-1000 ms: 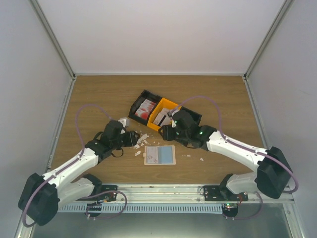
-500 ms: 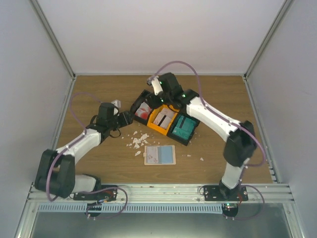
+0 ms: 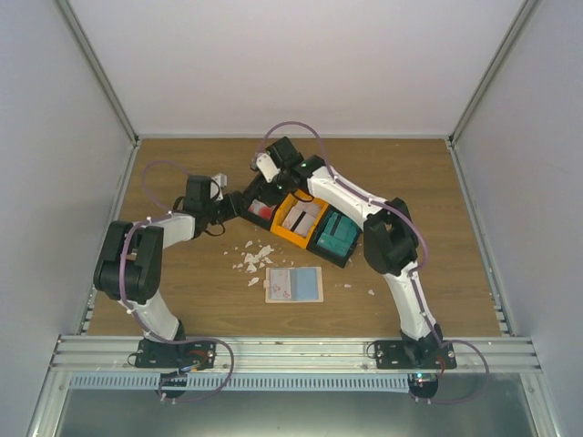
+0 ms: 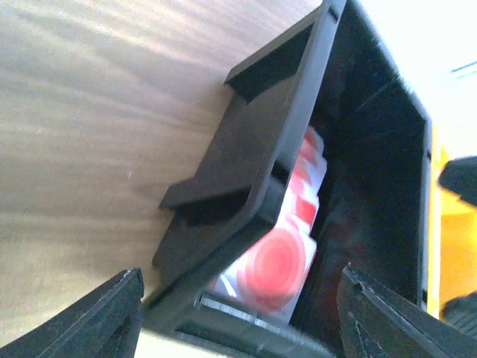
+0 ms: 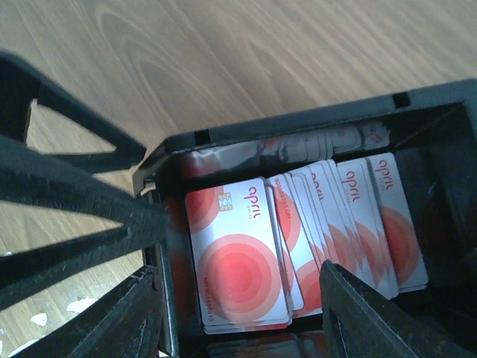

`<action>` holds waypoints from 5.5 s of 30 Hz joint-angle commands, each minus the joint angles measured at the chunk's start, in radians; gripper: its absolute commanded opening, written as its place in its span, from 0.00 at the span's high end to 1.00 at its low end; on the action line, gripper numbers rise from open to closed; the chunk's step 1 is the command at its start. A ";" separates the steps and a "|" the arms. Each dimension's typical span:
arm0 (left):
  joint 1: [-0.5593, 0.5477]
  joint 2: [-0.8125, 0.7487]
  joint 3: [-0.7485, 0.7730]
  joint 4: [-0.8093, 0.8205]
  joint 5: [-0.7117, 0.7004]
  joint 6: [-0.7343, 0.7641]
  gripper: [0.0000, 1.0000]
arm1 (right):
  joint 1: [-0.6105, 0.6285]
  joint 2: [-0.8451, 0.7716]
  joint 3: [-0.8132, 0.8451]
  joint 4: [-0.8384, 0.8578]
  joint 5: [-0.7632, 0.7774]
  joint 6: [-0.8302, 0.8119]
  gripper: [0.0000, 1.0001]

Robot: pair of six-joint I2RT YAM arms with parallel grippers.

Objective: Put the credit cards into the card holder
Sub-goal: Adjust the storage box at the center of the board, then pick up the credit card from the storage box.

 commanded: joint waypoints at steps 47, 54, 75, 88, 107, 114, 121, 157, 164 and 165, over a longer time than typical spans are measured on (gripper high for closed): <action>-0.114 -0.034 -0.033 0.199 0.110 0.052 0.62 | -0.101 0.026 -0.113 -0.165 -0.081 -0.041 0.66; -0.117 -0.027 -0.089 0.219 0.129 0.013 0.67 | -0.095 0.063 -0.095 -0.179 -0.075 -0.050 0.67; -0.150 0.045 -0.149 0.262 0.120 -0.031 0.75 | -0.085 0.062 -0.062 -0.200 -0.134 -0.060 0.87; -0.150 0.072 -0.131 0.248 0.090 -0.024 0.78 | -0.076 -0.039 -0.156 -0.184 -0.172 -0.080 0.92; -0.151 0.062 -0.127 0.245 0.095 -0.021 0.78 | -0.039 -0.061 -0.203 -0.163 -0.108 -0.067 0.99; -0.150 0.010 -0.139 0.247 0.101 -0.018 0.74 | -0.054 -0.170 -0.204 -0.075 -0.084 -0.002 0.99; -0.153 -0.189 -0.185 0.229 0.074 -0.039 0.68 | -0.071 -0.340 -0.297 0.006 -0.115 0.120 1.00; -0.366 -0.741 -0.370 0.478 0.400 -0.273 0.01 | -0.098 -1.371 -1.308 0.816 -0.432 0.851 0.99; -0.425 -0.717 -0.334 0.426 0.347 -0.340 0.04 | -0.092 -1.326 -1.304 0.827 -0.470 1.023 1.00; -0.427 -0.717 -0.336 0.434 0.346 -0.349 0.06 | -0.092 -1.322 -1.304 0.827 -0.469 1.033 0.99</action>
